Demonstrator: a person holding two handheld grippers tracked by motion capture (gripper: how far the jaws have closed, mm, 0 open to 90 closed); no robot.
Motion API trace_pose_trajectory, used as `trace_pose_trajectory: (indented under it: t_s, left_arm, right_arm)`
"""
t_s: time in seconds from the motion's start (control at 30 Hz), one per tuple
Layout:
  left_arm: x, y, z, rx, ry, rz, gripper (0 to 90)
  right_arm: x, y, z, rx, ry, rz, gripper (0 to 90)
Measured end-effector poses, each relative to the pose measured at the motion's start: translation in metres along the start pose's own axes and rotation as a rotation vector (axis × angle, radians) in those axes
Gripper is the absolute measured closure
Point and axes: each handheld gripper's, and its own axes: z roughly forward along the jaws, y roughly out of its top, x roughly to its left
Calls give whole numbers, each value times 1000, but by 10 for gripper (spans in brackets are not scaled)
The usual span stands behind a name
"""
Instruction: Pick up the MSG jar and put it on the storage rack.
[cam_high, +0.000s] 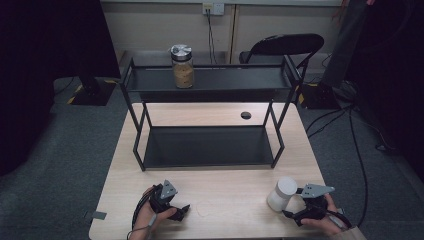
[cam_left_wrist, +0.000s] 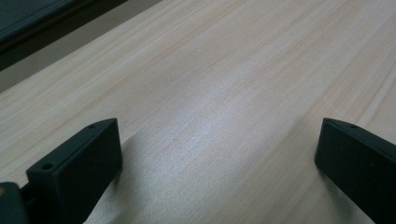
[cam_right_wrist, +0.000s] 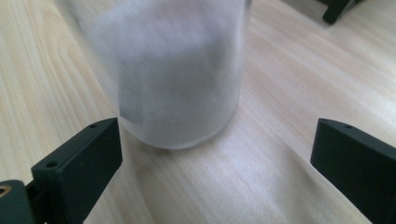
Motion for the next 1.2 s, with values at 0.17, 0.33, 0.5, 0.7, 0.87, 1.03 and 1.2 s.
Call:
trace_pose_trajectory:
  t_s: [0.17, 0.33, 0.5, 0.7, 0.87, 1.03, 1.2]
  left_arm:
    - [0, 0, 0, 0, 0, 0, 0]
    - [0, 0, 0, 0, 0, 0, 0]
    - [0, 0, 0, 0, 0, 0, 0]
    - [0, 0, 0, 0, 0, 0, 0]
    - [0, 0, 0, 0, 0, 0, 0]
    - [0, 0, 0, 0, 0, 0, 0]
    - [0, 0, 0, 0, 0, 0, 0]
  right_arm:
    - [1, 2, -1, -45, 21, 11, 9]
    - [-2, 2, -3, -94, 49, 30, 19]
    - [-1, 5, -5, -153, 60, 41, 40]
    - [-4, 9, -4, -198, 78, 43, 132]
    - [-6, 12, -4, -200, 89, 40, 249]
    - [-4, 13, -3, -205, 91, 15, 319]
    - [1, 20, -4, -191, 70, -6, 327]
